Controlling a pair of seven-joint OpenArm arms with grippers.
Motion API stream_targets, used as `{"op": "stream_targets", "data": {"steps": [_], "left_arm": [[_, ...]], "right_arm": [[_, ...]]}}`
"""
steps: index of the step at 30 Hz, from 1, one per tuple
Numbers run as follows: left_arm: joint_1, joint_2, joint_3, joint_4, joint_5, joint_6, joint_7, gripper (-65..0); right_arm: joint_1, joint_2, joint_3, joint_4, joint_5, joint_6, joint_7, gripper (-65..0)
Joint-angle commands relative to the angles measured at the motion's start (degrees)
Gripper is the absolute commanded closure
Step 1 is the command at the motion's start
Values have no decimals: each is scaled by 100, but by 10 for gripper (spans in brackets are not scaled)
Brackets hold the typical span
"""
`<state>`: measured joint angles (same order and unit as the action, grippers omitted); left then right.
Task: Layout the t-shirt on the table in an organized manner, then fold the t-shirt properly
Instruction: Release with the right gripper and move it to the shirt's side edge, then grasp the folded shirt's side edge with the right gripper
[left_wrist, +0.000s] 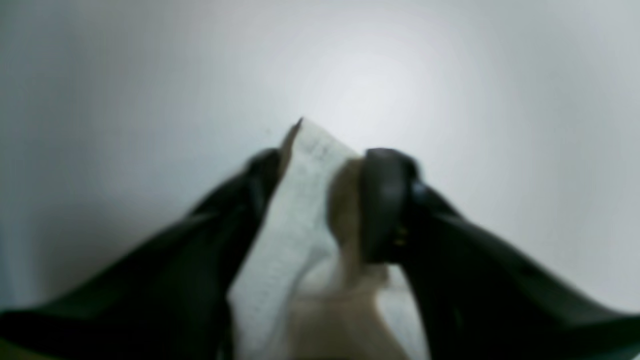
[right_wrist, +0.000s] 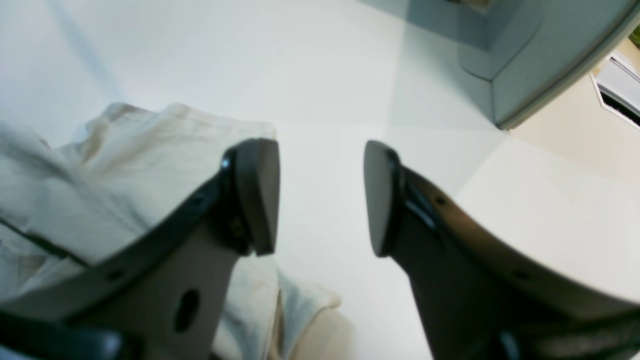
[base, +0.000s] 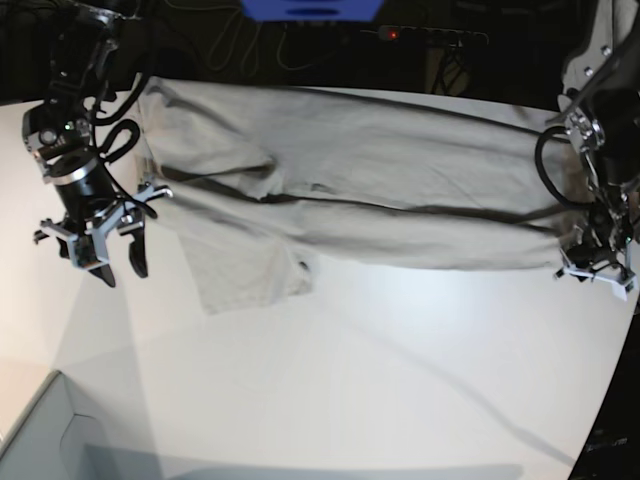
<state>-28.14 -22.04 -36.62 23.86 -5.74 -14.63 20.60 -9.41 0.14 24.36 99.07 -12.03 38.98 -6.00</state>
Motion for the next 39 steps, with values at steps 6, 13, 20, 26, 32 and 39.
{"op": "stream_targets", "data": {"steps": [6,13,20,26,32,39], "left_arm": [[-144,-112,-26,71,-28,-18,-95,0],[-127,-121,-26,71,-28,-18,-95,0],[-109,-121,-8,71,-28,-36,-95,0],[-39,-112,1,107,-37,-36,-95,0],[-30,-112,-17,98,-37,-36,-95,0],[-30,-112,1,98,-37,-44,-95,0]], "right_arm": [[488,61,-49,-584,82,102,165,-278],[1385,236,-287,-1902,74,102,15,-313],[2299,562,-1025,-3221,74,102,-679,-385],[3082,562,-1078,-4751,74,102,-635,-385],[3609,562,-1078,-5656,74,102,-618,-384],[3934,685,-1087,-6702,82,-307,51,-385]]}}
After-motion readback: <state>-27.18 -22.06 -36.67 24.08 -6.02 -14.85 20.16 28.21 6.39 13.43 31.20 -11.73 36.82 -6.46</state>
